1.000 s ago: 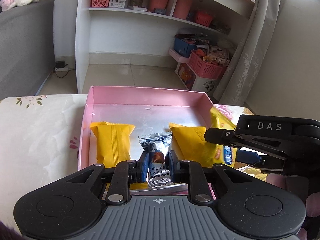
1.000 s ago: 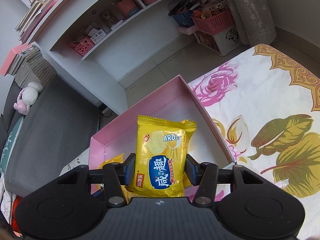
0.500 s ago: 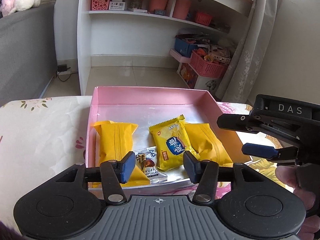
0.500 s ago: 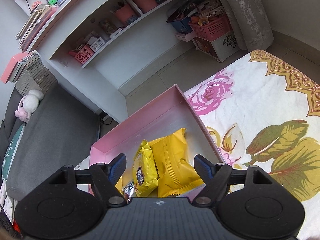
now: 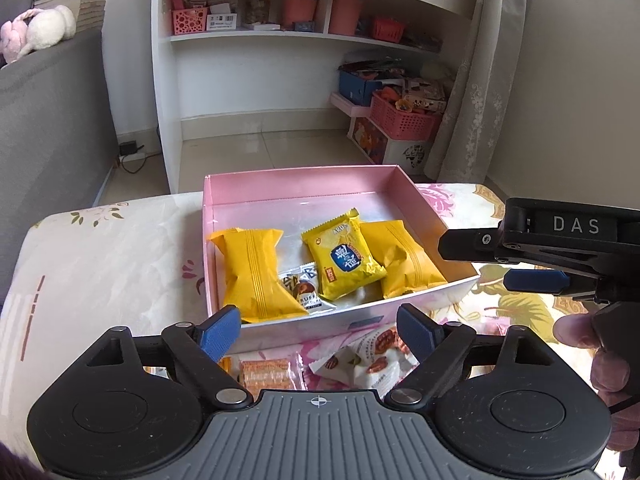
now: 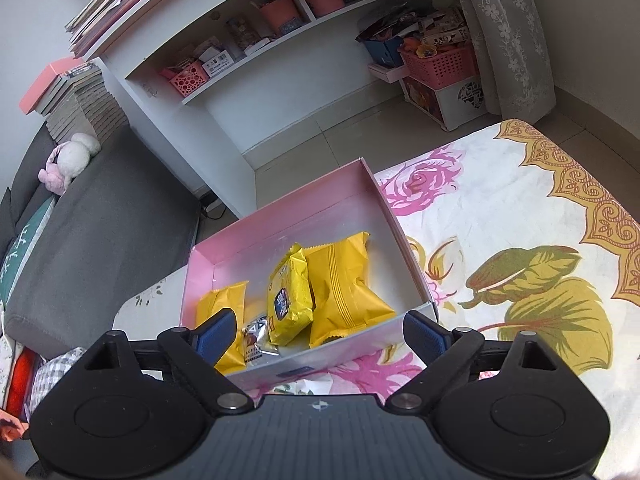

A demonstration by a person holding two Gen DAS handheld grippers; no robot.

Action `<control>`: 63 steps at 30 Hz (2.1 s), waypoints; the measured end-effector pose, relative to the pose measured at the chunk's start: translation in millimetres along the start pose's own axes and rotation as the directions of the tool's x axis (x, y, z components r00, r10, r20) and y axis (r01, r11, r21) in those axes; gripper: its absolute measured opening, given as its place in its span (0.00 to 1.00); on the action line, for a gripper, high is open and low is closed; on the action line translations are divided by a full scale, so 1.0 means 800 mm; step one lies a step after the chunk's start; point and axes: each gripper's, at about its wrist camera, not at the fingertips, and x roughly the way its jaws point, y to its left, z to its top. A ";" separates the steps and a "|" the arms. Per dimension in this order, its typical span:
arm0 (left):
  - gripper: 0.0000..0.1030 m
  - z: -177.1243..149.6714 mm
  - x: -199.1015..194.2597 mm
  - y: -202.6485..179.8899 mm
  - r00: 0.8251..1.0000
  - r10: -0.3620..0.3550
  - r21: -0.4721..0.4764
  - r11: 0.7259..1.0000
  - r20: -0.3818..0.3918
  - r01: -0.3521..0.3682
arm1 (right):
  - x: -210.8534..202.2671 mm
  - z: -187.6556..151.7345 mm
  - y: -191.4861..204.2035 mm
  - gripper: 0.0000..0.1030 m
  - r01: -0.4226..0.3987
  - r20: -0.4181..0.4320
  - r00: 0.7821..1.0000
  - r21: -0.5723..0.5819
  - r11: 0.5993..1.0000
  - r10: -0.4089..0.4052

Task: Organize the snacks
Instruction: 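Withdraw both grippers from the box back over the snacks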

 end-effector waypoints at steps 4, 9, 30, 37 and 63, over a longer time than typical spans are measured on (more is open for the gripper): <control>0.88 -0.010 -0.016 -0.001 1.000 0.003 0.014 1.000 -0.018 -0.003 | -0.015 -0.010 0.003 0.86 0.011 -0.010 1.000 -0.052 0.999 -0.012; 0.93 -0.025 -0.035 0.001 1.000 -0.001 0.011 1.000 -0.030 0.001 | -0.029 -0.025 0.008 0.88 0.026 -0.018 0.999 -0.145 0.989 -0.029; 0.97 -0.092 -0.067 0.042 0.999 -0.009 0.032 0.999 -0.038 0.010 | -0.059 -0.077 0.005 0.91 0.054 0.012 0.998 -0.378 0.924 -0.054; 0.97 -0.107 -0.069 0.063 0.998 0.035 0.055 0.998 -0.050 -0.032 | -0.056 -0.104 0.006 0.91 0.064 -0.015 0.997 -0.443 0.894 -0.078; 0.90 -0.129 -0.060 0.034 0.976 -0.169 0.072 0.981 -0.135 0.179 | -0.013 -0.137 0.003 0.90 0.108 -0.174 0.956 -0.539 0.835 -0.236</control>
